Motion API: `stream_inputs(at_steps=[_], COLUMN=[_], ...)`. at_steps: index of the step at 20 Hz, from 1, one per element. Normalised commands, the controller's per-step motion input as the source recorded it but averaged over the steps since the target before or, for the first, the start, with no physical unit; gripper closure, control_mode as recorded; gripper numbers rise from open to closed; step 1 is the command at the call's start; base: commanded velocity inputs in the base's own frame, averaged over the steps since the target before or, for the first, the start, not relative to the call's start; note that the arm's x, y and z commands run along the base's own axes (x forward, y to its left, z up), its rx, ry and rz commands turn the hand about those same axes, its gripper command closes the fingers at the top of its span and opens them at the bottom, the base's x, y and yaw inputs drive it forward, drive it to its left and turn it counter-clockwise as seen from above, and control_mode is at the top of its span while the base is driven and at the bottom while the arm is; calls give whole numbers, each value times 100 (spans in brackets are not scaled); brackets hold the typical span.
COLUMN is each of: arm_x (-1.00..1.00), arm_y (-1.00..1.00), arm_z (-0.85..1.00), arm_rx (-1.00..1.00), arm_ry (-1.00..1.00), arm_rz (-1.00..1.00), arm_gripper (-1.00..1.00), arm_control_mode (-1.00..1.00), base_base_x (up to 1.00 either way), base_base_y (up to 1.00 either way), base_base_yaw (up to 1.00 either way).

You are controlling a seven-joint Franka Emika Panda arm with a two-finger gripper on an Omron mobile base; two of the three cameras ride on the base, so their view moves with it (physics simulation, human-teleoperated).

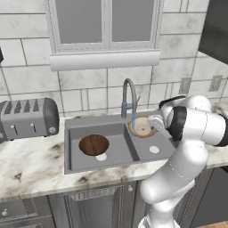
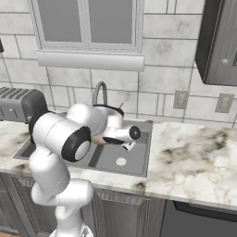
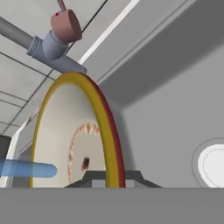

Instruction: Rinse each bowl for a few seconds and place them down in the sink or on the counter.

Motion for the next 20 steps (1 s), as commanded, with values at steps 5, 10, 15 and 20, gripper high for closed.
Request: stream_inputs(at_steps=[5, 10, 15, 20], arm_x=[0, 0, 0, 3], arm_y=[-30, -19, -12, -24], arm_z=[23, 33, 29, 18], arm_rx=[7, 3, 0, -5], arm_ry=[-4, -5, -2, 1], arm_rz=[0, 0, -2, -8], arm_gripper=[100, 100, 100, 100], arm_control_mode=[-100, -100, -100, -100], base_base_x=[0, 0, 0, 0], base_base_y=[0, 0, 0, 0], base_base_yaw=[0, 0, 0, 0])
